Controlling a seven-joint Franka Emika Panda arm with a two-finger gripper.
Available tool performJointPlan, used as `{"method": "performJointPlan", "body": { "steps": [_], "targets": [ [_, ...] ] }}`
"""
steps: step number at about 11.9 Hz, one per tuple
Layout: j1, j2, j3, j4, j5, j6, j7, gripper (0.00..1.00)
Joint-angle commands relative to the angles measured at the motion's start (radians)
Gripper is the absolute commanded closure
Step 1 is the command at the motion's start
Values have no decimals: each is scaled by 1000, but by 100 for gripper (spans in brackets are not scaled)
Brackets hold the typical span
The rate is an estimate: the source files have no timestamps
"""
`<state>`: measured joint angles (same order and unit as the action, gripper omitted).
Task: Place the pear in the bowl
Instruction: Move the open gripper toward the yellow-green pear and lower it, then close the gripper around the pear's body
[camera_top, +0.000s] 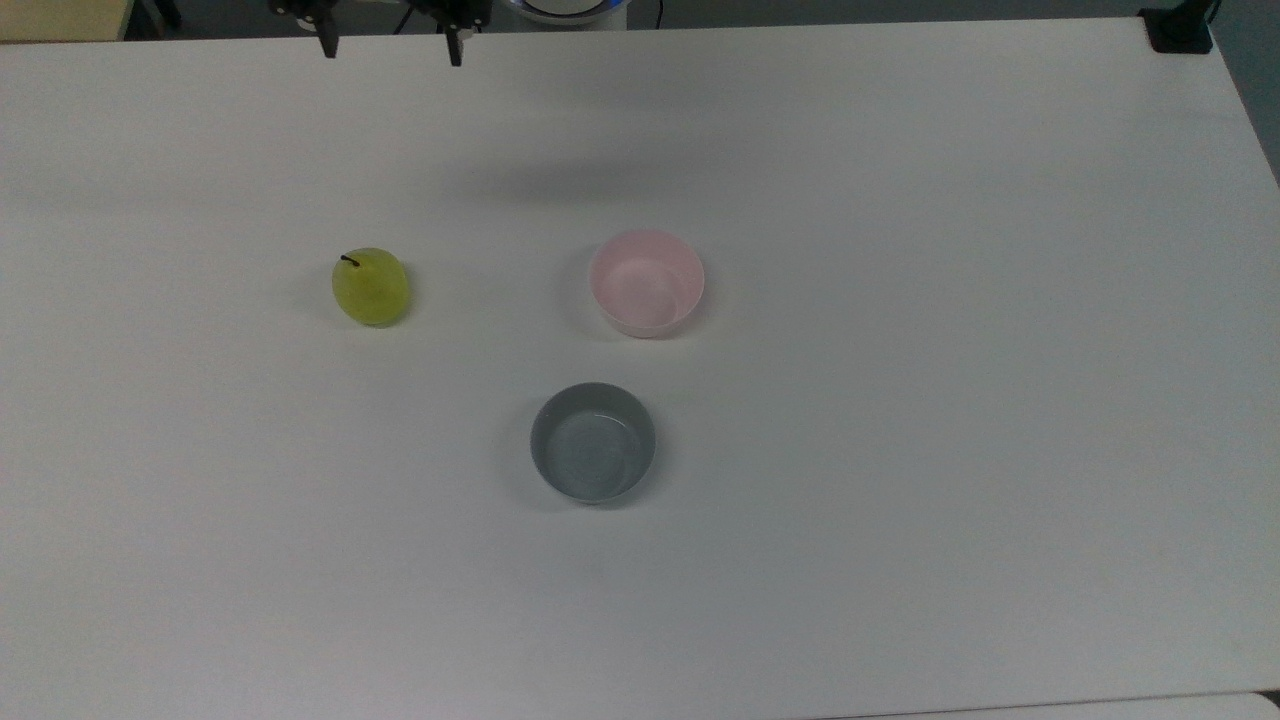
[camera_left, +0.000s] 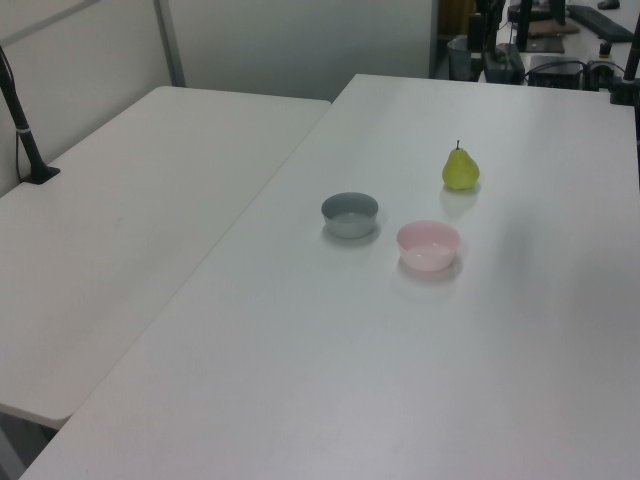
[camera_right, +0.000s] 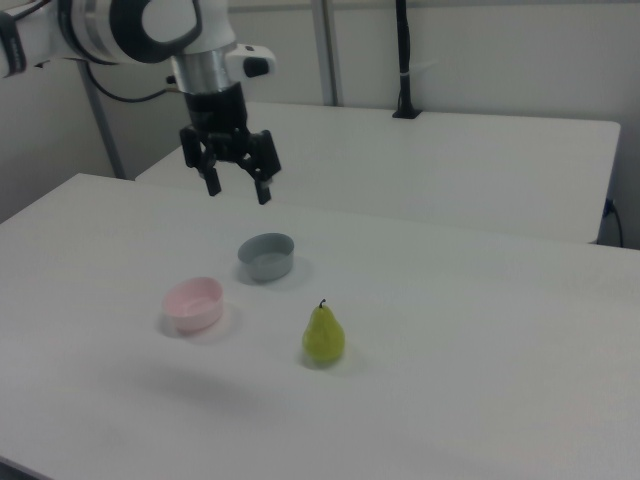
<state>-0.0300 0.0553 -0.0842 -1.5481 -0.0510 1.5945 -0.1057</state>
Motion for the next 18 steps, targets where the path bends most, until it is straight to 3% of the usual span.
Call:
{"method": "performJointPlan", "body": {
  "steps": [1,3,8,14,18],
  "targets": [
    [-85,8,0,-12,13,22,-115,0],
    [-106,12,0,-42,13,71,-141,0],
    [-126,35,-2,-233,13,289,-175,0],
    [-125,176,-2,-337,-18,508,-175,0],
    [-120,247,-2,-339,-24,575,-174,0]
  ]
}}
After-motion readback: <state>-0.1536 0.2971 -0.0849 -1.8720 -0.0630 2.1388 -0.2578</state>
